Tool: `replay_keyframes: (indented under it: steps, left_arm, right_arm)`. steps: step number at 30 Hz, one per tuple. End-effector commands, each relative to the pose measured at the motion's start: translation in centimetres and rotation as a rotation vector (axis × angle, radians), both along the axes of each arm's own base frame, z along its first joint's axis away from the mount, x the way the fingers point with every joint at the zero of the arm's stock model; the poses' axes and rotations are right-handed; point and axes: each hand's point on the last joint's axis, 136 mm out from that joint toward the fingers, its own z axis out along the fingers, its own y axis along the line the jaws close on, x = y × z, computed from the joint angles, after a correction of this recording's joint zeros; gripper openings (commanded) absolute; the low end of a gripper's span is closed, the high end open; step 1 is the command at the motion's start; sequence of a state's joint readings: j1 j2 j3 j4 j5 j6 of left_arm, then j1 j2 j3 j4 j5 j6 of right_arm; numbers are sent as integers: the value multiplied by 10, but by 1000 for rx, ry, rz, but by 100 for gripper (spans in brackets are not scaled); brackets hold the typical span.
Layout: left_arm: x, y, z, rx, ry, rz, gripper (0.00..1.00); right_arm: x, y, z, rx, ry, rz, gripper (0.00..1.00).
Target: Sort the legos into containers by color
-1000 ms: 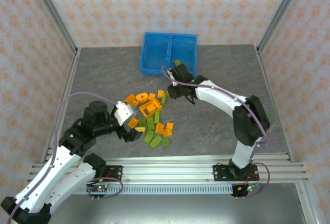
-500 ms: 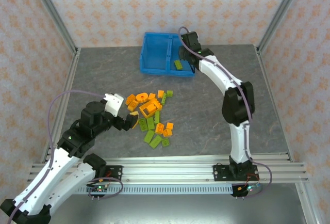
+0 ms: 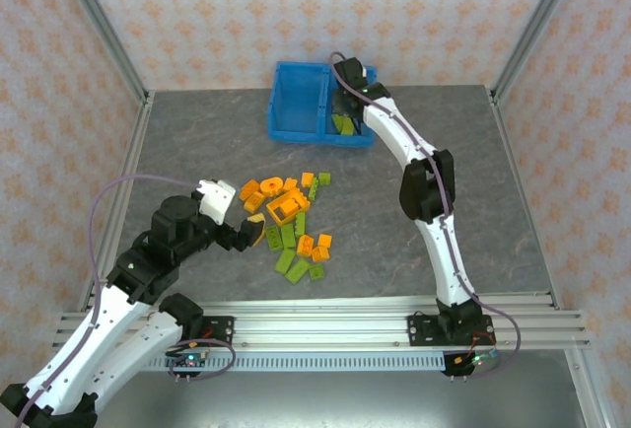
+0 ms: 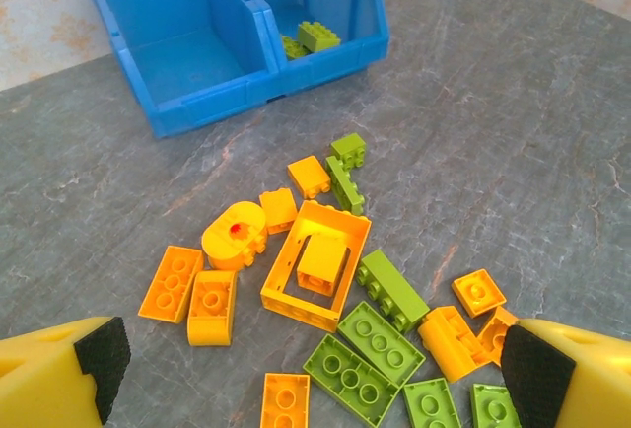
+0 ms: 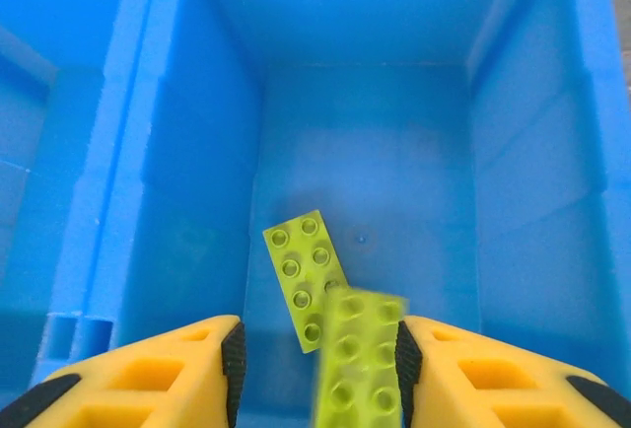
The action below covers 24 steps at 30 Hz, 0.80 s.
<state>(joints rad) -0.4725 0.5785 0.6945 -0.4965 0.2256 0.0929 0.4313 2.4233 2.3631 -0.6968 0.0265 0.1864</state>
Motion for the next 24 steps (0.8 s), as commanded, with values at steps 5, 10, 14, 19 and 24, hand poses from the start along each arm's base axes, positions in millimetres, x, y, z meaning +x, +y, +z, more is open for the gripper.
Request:
replay_keyframes:
  steps: [5, 10, 14, 19, 24]
  left_arm:
    - [-4, -5, 7, 0, -22, -42, 100]
    - [-8, -10, 5, 17, -19, -92, 100]
    - [-8, -12, 2, 27, -14, -106, 100]
    - [-7, -11, 0, 39, -9, -104, 100]
    - [-7, -11, -1, 46, -12, -103, 100]
  right_arm:
    - [-53, -4, 68, 57, -13, 59, 45]
    - [-128, 10, 62, 145, 2, 166, 48]
    - [-169, 18, 33, 218, 66, 129, 52]
    - [-177, 34, -2, 275, 153, 55, 56]
    - [-170, 54, -40, 262, 245, 9, 64]
